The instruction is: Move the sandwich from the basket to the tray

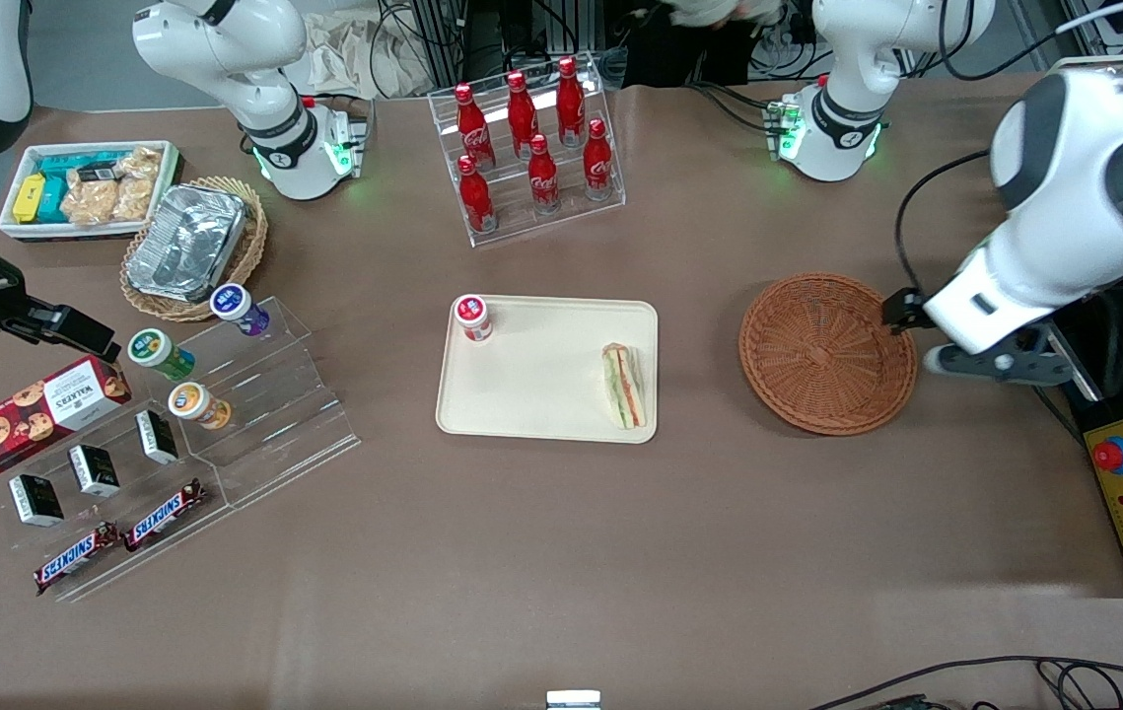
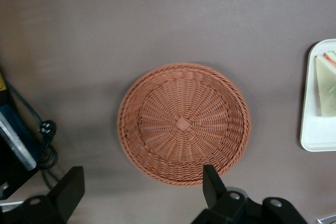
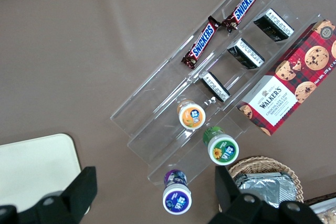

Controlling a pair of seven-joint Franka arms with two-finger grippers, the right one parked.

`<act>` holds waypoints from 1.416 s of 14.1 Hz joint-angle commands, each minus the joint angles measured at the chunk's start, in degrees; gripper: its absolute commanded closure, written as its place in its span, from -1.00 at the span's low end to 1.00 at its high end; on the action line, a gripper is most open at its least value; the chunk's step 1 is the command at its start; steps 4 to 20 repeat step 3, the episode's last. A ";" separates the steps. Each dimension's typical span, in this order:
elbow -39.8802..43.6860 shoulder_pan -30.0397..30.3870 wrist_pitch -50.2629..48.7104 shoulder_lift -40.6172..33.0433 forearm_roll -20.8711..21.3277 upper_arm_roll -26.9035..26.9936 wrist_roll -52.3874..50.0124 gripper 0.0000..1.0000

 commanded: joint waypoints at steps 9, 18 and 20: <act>2.86 4.10 -5.74 -1.74 0.10 -0.58 0.98 -0.99; 2.86 4.10 -5.74 -1.74 0.10 -0.58 0.98 -0.99; 2.86 4.10 -5.74 -1.74 0.10 -0.58 0.98 -0.99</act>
